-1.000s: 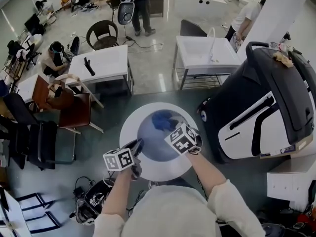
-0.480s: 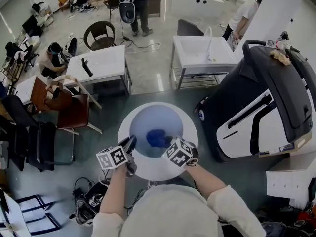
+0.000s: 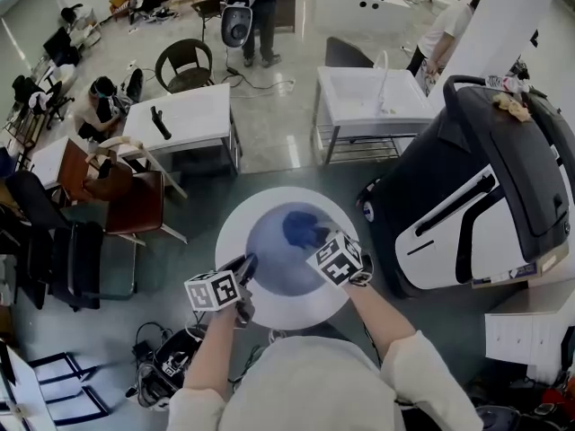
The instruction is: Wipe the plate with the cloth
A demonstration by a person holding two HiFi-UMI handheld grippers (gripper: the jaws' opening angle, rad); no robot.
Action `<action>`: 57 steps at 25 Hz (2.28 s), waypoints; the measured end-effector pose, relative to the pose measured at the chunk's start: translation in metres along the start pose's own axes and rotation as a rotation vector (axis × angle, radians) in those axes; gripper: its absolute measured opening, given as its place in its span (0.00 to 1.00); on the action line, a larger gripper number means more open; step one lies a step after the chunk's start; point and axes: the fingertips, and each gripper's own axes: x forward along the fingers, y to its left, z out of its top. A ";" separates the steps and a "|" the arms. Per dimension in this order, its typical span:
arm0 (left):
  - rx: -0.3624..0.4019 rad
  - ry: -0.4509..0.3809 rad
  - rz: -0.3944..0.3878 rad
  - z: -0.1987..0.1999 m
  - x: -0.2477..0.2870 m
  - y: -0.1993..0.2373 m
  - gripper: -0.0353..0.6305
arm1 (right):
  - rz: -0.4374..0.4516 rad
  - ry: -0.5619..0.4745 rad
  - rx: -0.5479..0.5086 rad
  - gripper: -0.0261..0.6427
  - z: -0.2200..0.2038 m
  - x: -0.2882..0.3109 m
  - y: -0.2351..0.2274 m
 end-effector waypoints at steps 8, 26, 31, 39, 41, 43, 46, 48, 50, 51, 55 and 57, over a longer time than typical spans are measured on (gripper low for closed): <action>0.000 0.007 0.008 -0.002 0.004 0.000 0.12 | 0.110 -0.024 -0.037 0.18 0.017 0.014 0.051; -0.107 -0.011 0.019 -0.009 0.006 0.021 0.12 | 0.110 0.107 -0.023 0.18 -0.059 0.002 0.042; -0.164 -0.020 0.026 -0.015 0.006 0.028 0.12 | 0.099 0.065 0.014 0.18 -0.051 0.003 0.036; -0.175 -0.013 0.037 -0.016 0.010 0.031 0.12 | 0.114 -0.122 0.150 0.18 -0.030 0.002 0.030; -0.180 -0.004 0.044 -0.019 0.012 0.033 0.12 | 0.118 -0.165 0.197 0.18 -0.025 -0.001 0.028; -0.181 0.005 0.051 -0.022 0.013 0.036 0.12 | 0.117 -0.191 0.220 0.18 -0.022 -0.004 0.027; -0.198 0.020 0.060 -0.029 0.018 0.040 0.12 | 0.119 -0.229 0.256 0.18 -0.020 -0.008 0.025; -0.229 0.030 0.067 -0.034 0.021 0.046 0.12 | 0.120 -0.250 0.289 0.18 -0.021 -0.011 0.024; -0.258 0.036 0.078 -0.039 0.024 0.053 0.12 | 0.116 -0.257 0.307 0.18 -0.023 -0.011 0.023; -0.270 0.040 0.084 -0.042 0.026 0.056 0.12 | 0.114 -0.258 0.312 0.18 -0.024 -0.011 0.022; -0.305 0.065 0.114 -0.056 0.031 0.069 0.12 | 0.109 -0.275 0.362 0.18 -0.030 -0.015 0.019; -0.317 0.079 0.132 -0.061 0.035 0.076 0.12 | 0.105 -0.280 0.374 0.18 -0.031 -0.016 0.017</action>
